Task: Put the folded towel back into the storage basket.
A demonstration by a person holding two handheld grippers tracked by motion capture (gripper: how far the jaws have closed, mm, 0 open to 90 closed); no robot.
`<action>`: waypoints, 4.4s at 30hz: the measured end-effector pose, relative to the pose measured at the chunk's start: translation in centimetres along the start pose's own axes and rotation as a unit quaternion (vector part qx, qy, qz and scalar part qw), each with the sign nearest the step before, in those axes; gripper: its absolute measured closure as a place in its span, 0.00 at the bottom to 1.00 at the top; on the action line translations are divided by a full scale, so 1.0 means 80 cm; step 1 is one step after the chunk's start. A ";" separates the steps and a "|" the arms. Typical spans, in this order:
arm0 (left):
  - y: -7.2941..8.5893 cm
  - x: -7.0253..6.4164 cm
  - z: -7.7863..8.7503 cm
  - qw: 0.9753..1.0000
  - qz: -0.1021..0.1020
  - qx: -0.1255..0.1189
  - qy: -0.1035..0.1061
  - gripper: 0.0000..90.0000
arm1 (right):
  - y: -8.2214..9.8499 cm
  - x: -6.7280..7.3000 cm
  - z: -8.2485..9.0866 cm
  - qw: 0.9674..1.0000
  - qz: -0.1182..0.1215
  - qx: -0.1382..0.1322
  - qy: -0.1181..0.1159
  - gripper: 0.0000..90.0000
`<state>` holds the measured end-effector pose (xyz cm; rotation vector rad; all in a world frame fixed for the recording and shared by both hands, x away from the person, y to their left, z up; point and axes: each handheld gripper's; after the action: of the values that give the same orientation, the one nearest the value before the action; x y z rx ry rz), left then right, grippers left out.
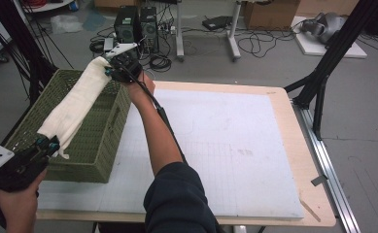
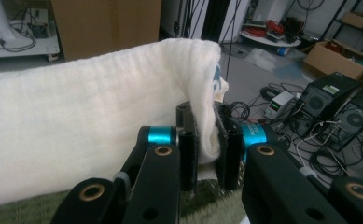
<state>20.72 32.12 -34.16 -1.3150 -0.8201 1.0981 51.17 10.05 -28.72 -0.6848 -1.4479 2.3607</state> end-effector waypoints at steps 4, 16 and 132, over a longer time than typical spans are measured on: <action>0.001 0.001 -0.001 1.000 0.000 0.009 -0.011 0.79 | -0.012 0.009 -0.019 1.000 0.004 0.007 0.004 0.83; 0.002 0.006 0.002 0.998 0.020 -0.013 -0.057 0.39 | -0.004 0.005 -0.013 1.000 -0.020 0.014 0.014 0.53; 0.108 -0.204 -0.174 0.958 -0.006 0.113 0.264 0.23 | 0.392 0.075 0.530 0.966 -0.141 0.069 0.203 0.19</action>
<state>27.33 11.52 -42.39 -1.3193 -0.2939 0.7480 23.57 -33.37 -41.88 -0.8071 -1.1100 1.9401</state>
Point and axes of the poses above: each handheld gripper's, and its own axes: z roughly backward along the jaws, y roughly out of its underside, x roughly to its left, and after that the axes turned 6 degrees about z, right-handed
